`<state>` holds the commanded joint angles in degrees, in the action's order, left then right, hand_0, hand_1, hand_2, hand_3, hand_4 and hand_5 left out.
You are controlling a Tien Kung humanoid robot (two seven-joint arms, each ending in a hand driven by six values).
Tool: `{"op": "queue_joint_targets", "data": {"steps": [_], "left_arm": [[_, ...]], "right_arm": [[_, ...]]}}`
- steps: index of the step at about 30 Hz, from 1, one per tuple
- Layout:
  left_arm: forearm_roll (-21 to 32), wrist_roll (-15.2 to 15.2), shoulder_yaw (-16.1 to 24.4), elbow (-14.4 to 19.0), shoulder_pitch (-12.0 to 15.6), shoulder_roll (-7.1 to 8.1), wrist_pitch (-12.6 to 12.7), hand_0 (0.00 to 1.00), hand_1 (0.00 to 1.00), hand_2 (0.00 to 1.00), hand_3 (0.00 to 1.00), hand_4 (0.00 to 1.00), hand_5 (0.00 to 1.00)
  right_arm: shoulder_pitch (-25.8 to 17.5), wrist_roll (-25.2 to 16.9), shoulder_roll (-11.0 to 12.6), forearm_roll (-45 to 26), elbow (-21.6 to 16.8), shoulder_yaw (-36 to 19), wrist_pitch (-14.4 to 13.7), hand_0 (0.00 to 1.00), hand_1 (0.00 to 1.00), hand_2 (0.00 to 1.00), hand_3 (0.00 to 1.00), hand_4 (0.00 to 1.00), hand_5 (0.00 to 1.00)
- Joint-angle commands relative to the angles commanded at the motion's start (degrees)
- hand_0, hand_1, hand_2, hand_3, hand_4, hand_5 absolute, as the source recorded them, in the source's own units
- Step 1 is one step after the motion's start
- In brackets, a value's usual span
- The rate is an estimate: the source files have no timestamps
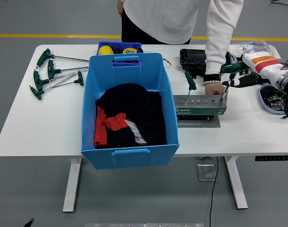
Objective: Lift tool from toolbox,place it in box,lift tool from toolbox,place it in box
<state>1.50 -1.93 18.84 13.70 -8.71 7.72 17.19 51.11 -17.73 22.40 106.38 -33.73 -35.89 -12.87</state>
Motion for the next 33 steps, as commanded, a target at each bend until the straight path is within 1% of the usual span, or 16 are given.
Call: {"op": "queue_joint_targets", "data": {"steps": [2,3,8,9,14,15,16,20,21,26,27,32,33], "left_arm": [[0.1,-0.06,-0.12,0.01,-0.08,0.01,0.0,0.815,0.887,0.888,0.793,0.763,0.652],[0.15,-0.09,-0.18,0.02,-0.14,0.01,0.0,0.816,0.887,0.888,0.791,0.764,0.65],[0.15,-0.11,-0.28,0.06,-0.36,0.03,0.0,0.816,0.887,0.888,0.791,0.764,0.65],[0.15,-0.11,-0.28,0.06,-0.37,0.03,0.0,0.816,0.886,0.887,0.79,0.763,0.65],[0.18,-0.13,-0.35,0.09,-0.52,0.04,-0.01,0.816,0.886,0.887,0.79,0.763,0.65],[0.16,-0.13,-0.33,0.08,-0.56,0.04,-0.01,0.818,0.886,0.886,0.79,0.764,0.648],[0.16,-0.13,-0.34,0.09,-0.58,0.04,-0.01,0.818,0.886,0.886,0.79,0.764,0.648],[-0.07,-0.06,-0.16,0.06,-0.61,0.05,-0.01,0.818,0.886,0.886,0.79,0.764,0.648],[-0.16,-0.03,-0.11,0.06,-0.63,0.04,-0.01,0.817,0.885,0.884,0.786,0.764,0.646],[-0.39,-0.03,0.08,0.0,-0.7,0.05,0.03,0.817,0.885,0.884,0.786,0.764,0.646],[-0.59,0.01,0.27,-0.03,-0.72,0.04,0.05,0.818,0.886,0.883,0.786,0.764,0.646],[-1.07,0.12,0.57,-0.01,-0.79,0.02,0.1,0.818,0.886,0.883,0.786,0.764,0.646],[-1.08,0.13,0.57,-0.01,-0.79,0.02,0.11,0.818,0.886,0.881,0.784,0.763,0.645]], "right_arm": [[0.06,0.17,-0.22,-0.37,0.61,0.1,-0.45,0.376,0.33,0.331,0.401,0.998,0.789],[0.1,0.24,-0.38,-0.65,1.05,0.14,-0.76,0.294,0.28,0.286,0.328,0.998,0.827],[0.27,0.57,-0.98,-1.44,2.37,0.19,-1.86,0.294,0.28,0.286,0.328,0.998,0.827],[0.27,0.57,-1.0,-1.48,2.41,0.2,-1.9,0.263,0.247,0.259,0.292,0.998,0.84],[0.4,0.99,-1.51,-2.4,3.45,0.73,-1.99,0.263,0.247,0.259,0.292,0.998,0.84],[0.42,1.04,-1.63,-2.62,3.64,0.82,-2.02,0.243,0.226,0.244,0.268,0.998,0.855],[0.43,1.07,-1.74,-2.78,3.78,0.87,-2.05,0.243,0.226,0.244,0.268,0.998,0.855],[0.76,1.25,-2.8,-3.74,4.91,0.69,-2.77,0.243,0.226,0.244,0.268,0.998,0.855],[0.84,1.32,-3.06,-3.82,5.11,0.5,-3.18,0.196,0.166,0.201,0.205,0.998,0.85],[0.93,1.75,-3.64,-4.13,6.09,0.27,-4.97,0.196,0.166,0.201,0.205,0.998,0.85],[0.9,1.82,-3.77,-4.31,6.38,0.28,-5.25,0.159,0.108,0.158,0.158,0.998,0.841],[0.56,2.17,-4.55,-4.9,7.3,0.36,-7.04,0.159,0.108,0.158,0.158,0.998,0.841],[0.51,2.24,-4.67,-5.07,7.39,0.47,-7.43,0.123,0.057,0.115,0.107,0.998,0.833]]}}
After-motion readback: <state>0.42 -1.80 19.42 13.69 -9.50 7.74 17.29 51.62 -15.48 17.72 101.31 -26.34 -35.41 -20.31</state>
